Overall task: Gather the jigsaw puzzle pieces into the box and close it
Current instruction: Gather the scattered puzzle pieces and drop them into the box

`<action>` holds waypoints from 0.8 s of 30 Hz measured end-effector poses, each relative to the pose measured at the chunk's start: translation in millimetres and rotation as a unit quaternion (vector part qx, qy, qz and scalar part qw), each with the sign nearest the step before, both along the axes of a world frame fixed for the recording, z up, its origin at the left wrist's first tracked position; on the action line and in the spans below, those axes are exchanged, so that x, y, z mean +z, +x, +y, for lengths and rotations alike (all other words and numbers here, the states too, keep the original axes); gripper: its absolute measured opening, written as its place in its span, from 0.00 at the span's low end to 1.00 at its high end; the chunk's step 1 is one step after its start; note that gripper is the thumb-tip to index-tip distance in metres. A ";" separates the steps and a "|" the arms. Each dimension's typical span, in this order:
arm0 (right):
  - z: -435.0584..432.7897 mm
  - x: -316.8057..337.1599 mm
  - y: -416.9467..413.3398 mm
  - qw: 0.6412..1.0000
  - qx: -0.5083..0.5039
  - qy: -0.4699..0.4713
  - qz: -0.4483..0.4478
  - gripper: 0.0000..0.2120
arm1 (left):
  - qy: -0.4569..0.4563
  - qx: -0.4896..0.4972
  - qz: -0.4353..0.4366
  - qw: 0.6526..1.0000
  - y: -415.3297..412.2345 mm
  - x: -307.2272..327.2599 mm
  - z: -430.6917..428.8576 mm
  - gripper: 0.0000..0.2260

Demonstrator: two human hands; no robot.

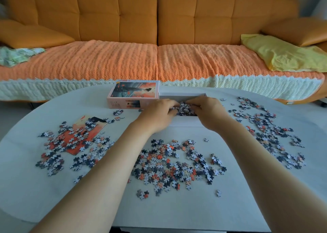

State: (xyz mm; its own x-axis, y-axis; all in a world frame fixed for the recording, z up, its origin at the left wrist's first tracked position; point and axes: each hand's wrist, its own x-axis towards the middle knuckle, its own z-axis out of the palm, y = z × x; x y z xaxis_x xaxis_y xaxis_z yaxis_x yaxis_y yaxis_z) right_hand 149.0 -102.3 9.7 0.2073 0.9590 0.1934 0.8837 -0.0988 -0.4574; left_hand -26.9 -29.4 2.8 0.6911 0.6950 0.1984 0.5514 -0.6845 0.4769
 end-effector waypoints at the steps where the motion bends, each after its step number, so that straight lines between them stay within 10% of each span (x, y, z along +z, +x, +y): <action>1: -1.3 -1.2 1.0 1.000 -0.001 -0.005 -0.003 0.14 | 0.024 -0.010 0.024 0.999 0.8 0.3 -3.2 0.15; 7: -4.9 -9.3 2.8 0.999 0.011 0.013 -0.050 0.15 | 0.126 -0.037 0.174 0.976 1.8 -11.0 -9.5 0.20; 14: -9.8 -9.1 -10.6 0.982 0.052 -0.133 -0.123 0.19 | 0.098 -0.040 0.094 0.990 -5.9 -16.6 -6.8 0.20; 19: -10.4 -9.4 -8.1 0.992 0.072 0.007 -0.099 0.16 | 0.054 0.028 -0.065 0.996 -26.1 -9.1 -2.9 0.15; 24: -27.1 -4.6 -25.4 0.984 0.110 0.119 -0.073 0.12 | 0.015 0.106 -0.036 0.994 -59.6 -16.1 -4.4 0.13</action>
